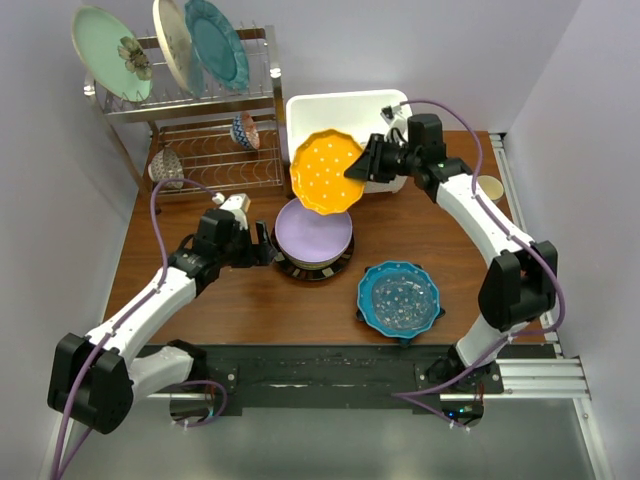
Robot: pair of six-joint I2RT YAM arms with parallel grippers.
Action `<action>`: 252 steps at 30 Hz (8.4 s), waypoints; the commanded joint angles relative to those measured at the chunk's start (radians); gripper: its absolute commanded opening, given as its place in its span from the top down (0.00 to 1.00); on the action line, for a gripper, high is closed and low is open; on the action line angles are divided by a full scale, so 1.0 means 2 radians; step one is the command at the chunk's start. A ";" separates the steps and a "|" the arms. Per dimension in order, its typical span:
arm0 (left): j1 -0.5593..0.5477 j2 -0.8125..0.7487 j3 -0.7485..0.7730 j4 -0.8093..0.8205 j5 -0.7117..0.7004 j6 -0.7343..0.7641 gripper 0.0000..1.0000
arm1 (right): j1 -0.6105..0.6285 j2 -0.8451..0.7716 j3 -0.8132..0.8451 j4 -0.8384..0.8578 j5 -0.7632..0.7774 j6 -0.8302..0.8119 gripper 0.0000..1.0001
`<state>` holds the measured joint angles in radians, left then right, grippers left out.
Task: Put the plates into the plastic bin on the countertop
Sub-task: Place the plate in the plastic bin, then pick up the plate at the center of the board, then place the plate in the plastic bin.
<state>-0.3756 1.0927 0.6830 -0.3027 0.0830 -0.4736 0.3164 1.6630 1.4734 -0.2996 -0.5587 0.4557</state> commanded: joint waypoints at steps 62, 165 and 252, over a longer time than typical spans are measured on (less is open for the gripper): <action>-0.039 0.030 0.001 0.029 0.015 0.014 0.15 | -0.059 0.321 0.389 -0.004 0.039 0.090 1.00; -0.041 0.078 0.081 0.010 -0.031 -0.027 0.24 | -0.059 -0.086 0.033 -0.070 0.113 -0.008 0.16; -0.007 0.123 0.090 0.121 0.078 -0.072 1.00 | 0.001 -0.087 -0.280 0.148 -0.055 0.072 0.30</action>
<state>-0.3939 1.3754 0.8711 -0.1558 0.1719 -0.5938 0.3096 1.4837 0.9260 -0.0753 -0.6083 0.5709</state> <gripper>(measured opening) 0.036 0.724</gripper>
